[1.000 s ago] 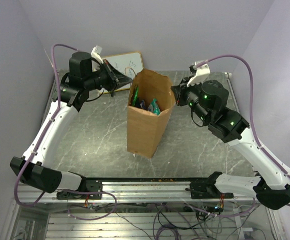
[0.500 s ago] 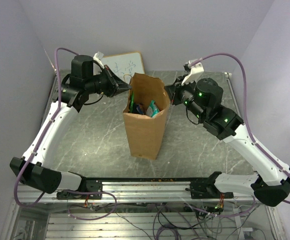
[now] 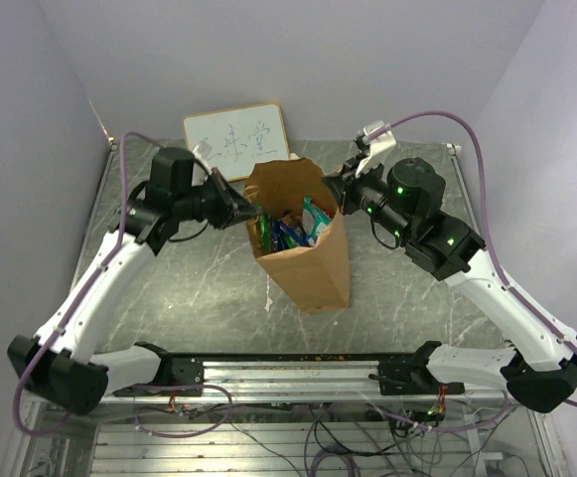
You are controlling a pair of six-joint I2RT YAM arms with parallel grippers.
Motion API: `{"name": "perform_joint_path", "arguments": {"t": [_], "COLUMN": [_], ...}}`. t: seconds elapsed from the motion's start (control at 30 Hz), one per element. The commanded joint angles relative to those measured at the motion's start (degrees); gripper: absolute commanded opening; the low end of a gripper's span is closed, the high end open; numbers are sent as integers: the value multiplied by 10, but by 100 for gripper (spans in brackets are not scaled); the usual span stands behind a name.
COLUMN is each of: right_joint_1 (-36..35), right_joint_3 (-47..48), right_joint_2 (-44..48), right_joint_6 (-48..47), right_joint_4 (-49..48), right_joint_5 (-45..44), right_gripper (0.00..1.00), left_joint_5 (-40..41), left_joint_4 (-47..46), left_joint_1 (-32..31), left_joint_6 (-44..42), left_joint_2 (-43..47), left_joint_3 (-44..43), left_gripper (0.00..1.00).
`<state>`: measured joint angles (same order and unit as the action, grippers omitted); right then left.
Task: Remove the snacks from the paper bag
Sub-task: Adjust the paper bag at the center of the board, then take out the snack from the paper bag.
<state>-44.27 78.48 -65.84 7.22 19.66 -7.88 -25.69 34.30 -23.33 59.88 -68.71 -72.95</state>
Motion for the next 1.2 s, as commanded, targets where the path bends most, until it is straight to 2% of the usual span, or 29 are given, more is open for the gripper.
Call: {"name": "perform_joint_path", "arguments": {"t": [0.0, 0.1, 0.27, 0.4, 0.47, 0.5, 0.63, 0.8, 0.9, 1.0, 1.17], "right_joint_1": [2, 2, 2, 2, 2, 2, 2, 2, 2, 2, 2], "right_joint_3": [1, 13, 2, 3, 8, 11, 14, 7, 10, 7, -1], "right_joint_2": [-16, -34, -25, -30, -36, -38, -40, -37, -37, -35, -30], "right_joint_6": [48, 64, 63, 68, 72, 74, 79, 80, 79, 76, 71], "right_joint_4": [-54, -48, -65, -65, -60, -59, -66, -72, -66, -65, -70], "right_joint_5": [113, 116, 96, 83, 78, 76, 69, 62, 60, 57, 49], "right_gripper": [0, 0, 0, 0, 0, 0, 0, 0, 0, 0, 0], "left_joint_5": [65, 106, 229, 279, 278, 270, 190, 273, 332, 375, 364], "left_joint_4": [67, 130, 294, 353, 368, 365, 321, 326, 391, 419, 373], "left_joint_1": [-2, -1, -1, -1, -2, -2, -19, -118, -133, -137, -138], "left_joint_6": [17, -9, -66, -85, -95, -97, -95, -69, -59, -46, -43], "left_joint_2": [75, 76, 65, 52, 28, 14, -43, -127, -183, -204, -197], "left_joint_3": [46, 9, -121, -205, -257, -273, -289, -341, -385, -390, -324], "left_gripper": [7, 17, 53, 72, 77, 76, 61, 60, 62, 60, 59]}}
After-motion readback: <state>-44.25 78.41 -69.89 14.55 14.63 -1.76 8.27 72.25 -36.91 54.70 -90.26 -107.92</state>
